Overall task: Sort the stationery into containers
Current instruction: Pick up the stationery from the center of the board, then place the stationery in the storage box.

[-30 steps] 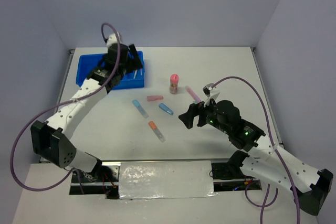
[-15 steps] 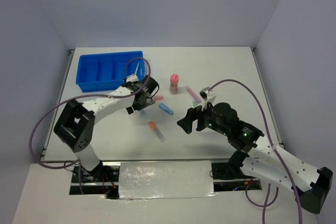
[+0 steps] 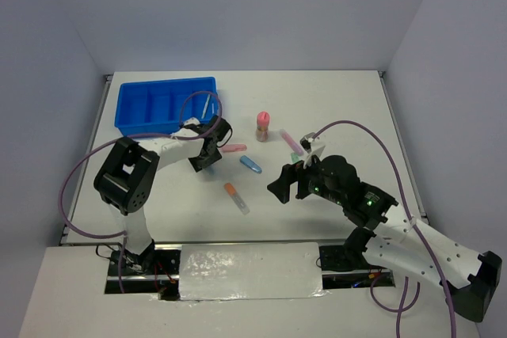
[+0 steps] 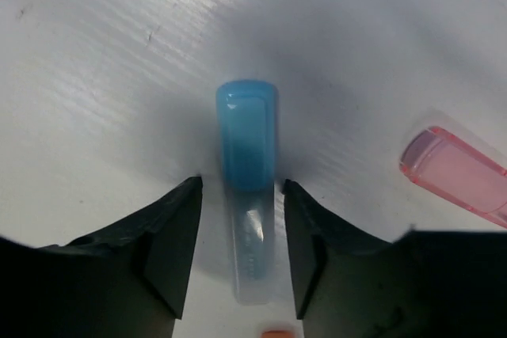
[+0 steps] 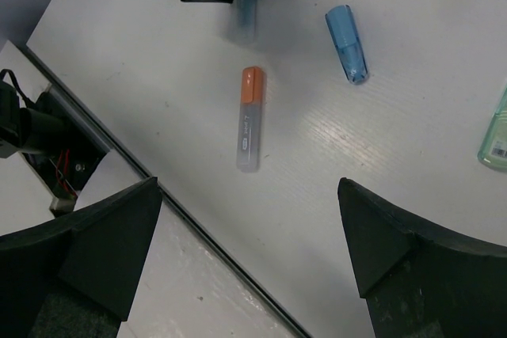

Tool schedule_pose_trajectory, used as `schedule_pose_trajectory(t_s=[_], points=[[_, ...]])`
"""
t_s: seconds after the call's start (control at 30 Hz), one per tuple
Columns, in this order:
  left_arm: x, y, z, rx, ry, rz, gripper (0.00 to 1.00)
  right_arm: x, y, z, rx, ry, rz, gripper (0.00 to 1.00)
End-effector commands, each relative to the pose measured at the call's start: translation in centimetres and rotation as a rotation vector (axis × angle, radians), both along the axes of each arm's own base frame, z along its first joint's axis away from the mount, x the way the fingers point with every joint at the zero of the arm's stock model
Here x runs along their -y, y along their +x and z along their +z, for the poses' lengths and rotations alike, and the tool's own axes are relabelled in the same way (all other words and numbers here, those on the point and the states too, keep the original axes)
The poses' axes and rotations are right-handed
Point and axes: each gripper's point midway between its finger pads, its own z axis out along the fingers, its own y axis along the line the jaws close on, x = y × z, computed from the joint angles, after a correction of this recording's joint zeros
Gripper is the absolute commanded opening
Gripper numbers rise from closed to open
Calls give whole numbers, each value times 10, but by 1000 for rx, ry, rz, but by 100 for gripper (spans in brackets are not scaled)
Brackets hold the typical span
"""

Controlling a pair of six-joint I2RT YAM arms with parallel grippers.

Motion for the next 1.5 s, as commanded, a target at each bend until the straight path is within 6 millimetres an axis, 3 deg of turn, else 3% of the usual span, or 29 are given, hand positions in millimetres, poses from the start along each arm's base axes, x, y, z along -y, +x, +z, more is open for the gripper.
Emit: schedule_pose_trajectory(t_s=[0.0,0.1,0.13,0.17,0.23,0.3,0.37,0.4,0.43,0.47,0.5,0.63,0.7,0.73,0.83,0.87,0.97,1.1,1.27,1.4,1.47], points=[[-2,-6,-19,-39,-20,-20,56,-6,0,5,28,11,28,100],[-8,-9,-25,-56,-32,-41,45,-8,0,5,27,16,38,100],[-11,-9,-25,-61,-28,-47,37,-9,-1,5,28,19,40,100],[-14,-12,-23,-73,-19,-53,16,-9,-2,5,27,22,46,100],[-16,-7,-8,-61,-3,-98,2,-10,-4,7,33,29,55,100],[-23,-7,11,-57,40,-121,0,-10,-4,9,42,36,63,100],[-27,11,50,43,78,-170,0,-10,-4,9,47,38,60,100],[-19,32,78,145,61,-217,0,-10,-4,10,47,40,63,100],[-12,44,92,178,38,-274,0,-11,-4,9,49,41,68,100],[-18,53,104,183,67,-318,0,-12,-5,10,52,46,74,100],[-15,68,129,216,82,-342,0,-14,-5,10,50,48,79,100],[-35,110,188,321,274,-427,0,-14,-6,8,47,43,85,100],[-46,132,202,359,322,-461,0,-12,-6,9,55,42,84,100],[-45,152,215,433,365,-512,0,-11,-6,7,54,35,82,100],[-53,185,218,496,391,-564,0,-10,-7,7,59,29,84,100],[-66,198,221,512,414,-563,0,-9,-7,6,56,25,83,100],[-80,229,215,528,394,-599,0,-10,-8,5,54,27,92,100],[-91,256,189,517,376,-618,6,-10,-6,2,53,6,89,100],[-107,262,152,458,329,-568,27,-12,-5,3,50,-7,101,100],[-107,257,144,477,269,-543,66,-13,-4,7,58,-6,102,100],[-106,253,155,499,254,-536,73,-13,-4,8,55,-7,104,100]])
